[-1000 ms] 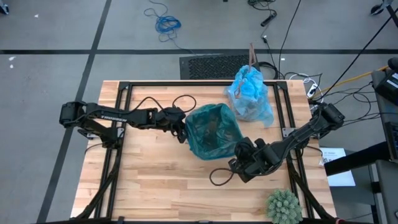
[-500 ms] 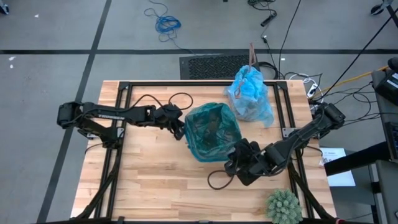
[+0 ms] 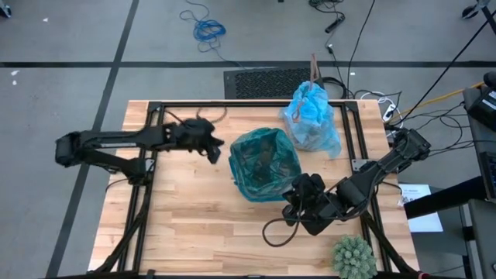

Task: Place trash/remove bag and relplace
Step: Insert the dark blue trash bag into the trash bin

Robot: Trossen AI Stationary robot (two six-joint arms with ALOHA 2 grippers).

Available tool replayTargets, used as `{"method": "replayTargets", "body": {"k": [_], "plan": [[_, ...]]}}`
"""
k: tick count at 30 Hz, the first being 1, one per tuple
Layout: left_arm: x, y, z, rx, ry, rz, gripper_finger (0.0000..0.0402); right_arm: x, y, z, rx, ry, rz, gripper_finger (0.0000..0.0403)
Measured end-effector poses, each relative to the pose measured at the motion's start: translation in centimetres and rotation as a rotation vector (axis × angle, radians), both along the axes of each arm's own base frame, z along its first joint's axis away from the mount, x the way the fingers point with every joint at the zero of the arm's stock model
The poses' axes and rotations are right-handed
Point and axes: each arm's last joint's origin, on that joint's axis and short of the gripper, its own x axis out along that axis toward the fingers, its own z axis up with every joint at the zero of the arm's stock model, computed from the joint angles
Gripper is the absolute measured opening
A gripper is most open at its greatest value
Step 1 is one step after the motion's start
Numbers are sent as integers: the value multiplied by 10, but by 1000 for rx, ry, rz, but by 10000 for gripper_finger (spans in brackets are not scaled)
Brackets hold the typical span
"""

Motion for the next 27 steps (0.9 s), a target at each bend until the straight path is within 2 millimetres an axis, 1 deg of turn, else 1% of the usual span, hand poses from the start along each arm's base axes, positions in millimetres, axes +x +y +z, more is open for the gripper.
{"method": "replayTargets", "body": {"k": [2,4,7,12,15,19,27], "plan": [[-6,5,10,-45,-80,25,0,0,0,1,-7,1,8,0],[-6,9,17,-118,-168,5,0,0,-1,1,-9,4,7,0],[3,13,13,-169,-221,6,0,1,-2,1,-11,6,3,0],[22,17,-15,-261,-248,-38,0,2,-3,1,-13,3,-4,0],[31,17,-33,-323,-278,-59,0,2,-3,1,-6,-3,-9,0],[39,14,-50,-357,-316,-79,0,2,-3,1,8,-12,-20,0],[45,6,-94,-407,-187,-80,0,2,-3,1,10,-13,-23,0]]}}
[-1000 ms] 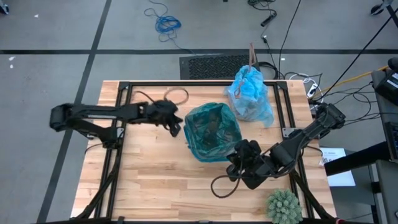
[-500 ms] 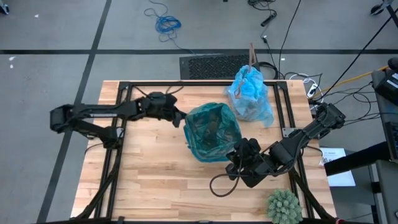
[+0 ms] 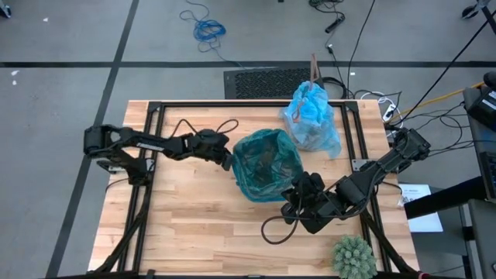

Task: Place trash/remove bag and relplace
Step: Insert the dark blue trash bag into the trash bin

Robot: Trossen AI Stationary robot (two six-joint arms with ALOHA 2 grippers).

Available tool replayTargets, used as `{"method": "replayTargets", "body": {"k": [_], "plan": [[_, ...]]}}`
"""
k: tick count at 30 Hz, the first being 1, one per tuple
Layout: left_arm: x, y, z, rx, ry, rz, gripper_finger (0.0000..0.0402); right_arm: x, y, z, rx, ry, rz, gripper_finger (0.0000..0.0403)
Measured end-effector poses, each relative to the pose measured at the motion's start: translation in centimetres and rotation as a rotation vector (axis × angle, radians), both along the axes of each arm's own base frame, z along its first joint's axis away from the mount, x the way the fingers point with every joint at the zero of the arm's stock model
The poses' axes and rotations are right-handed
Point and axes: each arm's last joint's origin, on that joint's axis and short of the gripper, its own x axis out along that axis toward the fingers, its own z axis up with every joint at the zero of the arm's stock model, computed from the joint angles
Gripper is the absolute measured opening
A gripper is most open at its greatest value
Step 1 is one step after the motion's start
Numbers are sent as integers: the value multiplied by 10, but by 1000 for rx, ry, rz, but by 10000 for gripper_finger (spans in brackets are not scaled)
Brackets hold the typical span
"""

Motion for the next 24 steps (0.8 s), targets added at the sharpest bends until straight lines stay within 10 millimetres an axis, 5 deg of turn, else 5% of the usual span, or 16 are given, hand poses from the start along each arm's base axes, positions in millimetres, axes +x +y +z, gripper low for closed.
{"method": "replayTargets", "body": {"k": [5,16,24], "plan": [[0,-1,-11,-71,-17,-9,0,1,1,1,8,-12,0,0],[-42,38,64,22,-301,154,0,-5,-4,11,-20,-58,-3,0],[-34,35,63,-95,-354,74,0,-3,-7,11,-37,-55,1,0]]}}
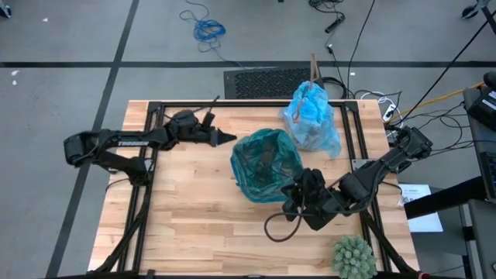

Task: Place trash/remove bag and relplace
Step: Insert the dark blue trash bag into the trash bin

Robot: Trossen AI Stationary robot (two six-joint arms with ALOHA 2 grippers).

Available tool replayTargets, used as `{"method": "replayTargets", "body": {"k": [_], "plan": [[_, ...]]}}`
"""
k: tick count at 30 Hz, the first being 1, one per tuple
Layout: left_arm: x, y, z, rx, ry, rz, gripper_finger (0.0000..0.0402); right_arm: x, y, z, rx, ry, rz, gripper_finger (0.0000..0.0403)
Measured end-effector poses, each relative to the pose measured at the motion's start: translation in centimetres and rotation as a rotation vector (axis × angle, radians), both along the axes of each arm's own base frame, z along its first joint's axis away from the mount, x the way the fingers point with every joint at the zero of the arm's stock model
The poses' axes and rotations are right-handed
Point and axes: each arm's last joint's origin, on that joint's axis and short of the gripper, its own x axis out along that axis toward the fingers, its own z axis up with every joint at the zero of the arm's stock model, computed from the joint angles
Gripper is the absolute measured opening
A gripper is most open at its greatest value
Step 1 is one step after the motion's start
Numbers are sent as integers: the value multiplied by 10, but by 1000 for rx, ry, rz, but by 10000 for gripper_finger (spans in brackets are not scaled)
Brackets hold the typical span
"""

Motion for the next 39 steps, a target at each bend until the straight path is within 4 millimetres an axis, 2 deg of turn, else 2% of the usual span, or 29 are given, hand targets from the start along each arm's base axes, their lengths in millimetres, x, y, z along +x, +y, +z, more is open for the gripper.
{"method": "replayTargets", "body": {"k": [12,24,27,33,39], "plan": [[31,-24,-42,-27,121,-133,0,0,0,0,3,-2,0,0],[43,-29,-83,-54,262,-167,0,1,-3,1,6,-4,-7,0],[43,-29,-83,-54,259,-170,0,-3,-5,7,8,-23,-6,0],[35,-19,-65,-22,217,-141,0,-22,-19,28,-18,-80,-26,0],[13,-9,-52,30,309,-95,0,-50,-39,28,-47,58,-92,0]]}}
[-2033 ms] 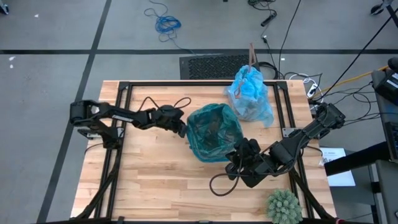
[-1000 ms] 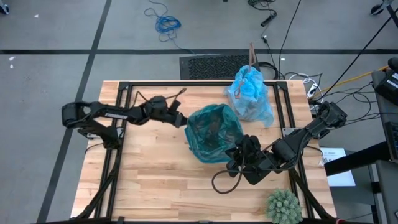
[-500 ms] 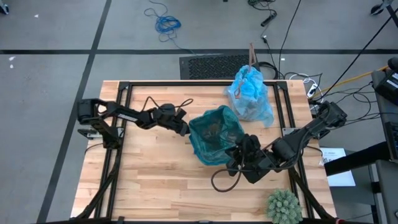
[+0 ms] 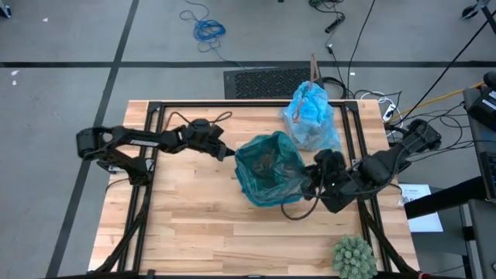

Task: Place trash/remove bag and relplace
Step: Insert the dark blue trash bag into the trash bin

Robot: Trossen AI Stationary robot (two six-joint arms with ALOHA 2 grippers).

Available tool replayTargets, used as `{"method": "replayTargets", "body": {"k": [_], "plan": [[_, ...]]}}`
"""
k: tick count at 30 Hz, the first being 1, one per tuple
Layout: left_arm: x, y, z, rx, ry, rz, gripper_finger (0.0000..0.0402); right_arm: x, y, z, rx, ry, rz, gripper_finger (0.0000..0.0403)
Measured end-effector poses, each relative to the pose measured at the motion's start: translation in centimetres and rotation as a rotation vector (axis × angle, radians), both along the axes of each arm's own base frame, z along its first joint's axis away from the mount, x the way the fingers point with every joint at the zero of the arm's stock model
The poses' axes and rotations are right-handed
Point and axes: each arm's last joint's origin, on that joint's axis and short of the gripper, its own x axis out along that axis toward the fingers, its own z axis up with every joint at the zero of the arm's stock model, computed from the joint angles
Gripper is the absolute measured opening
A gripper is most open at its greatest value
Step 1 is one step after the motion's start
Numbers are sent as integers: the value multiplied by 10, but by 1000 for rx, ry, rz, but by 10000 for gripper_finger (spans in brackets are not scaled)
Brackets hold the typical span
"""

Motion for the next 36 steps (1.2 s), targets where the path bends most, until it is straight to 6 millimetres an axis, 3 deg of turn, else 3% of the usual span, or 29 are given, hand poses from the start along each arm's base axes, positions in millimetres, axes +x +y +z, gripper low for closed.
{"method": "replayTargets", "body": {"k": [6,10,15,20,36], "plan": [[-23,1,33,68,-62,48,0,-26,-14,-7,34,197,-129,0],[-37,-3,56,100,-133,103,0,-27,-14,-12,99,205,-198,0],[-55,-10,76,130,-195,137,0,-16,-6,-34,170,140,-238,0],[-69,-15,82,134,-182,156,0,-8,-1,-52,234,116,-274,0],[-85,-22,92,155,-200,172,0,48,-1,-36,233,-159,-4,0]]}}
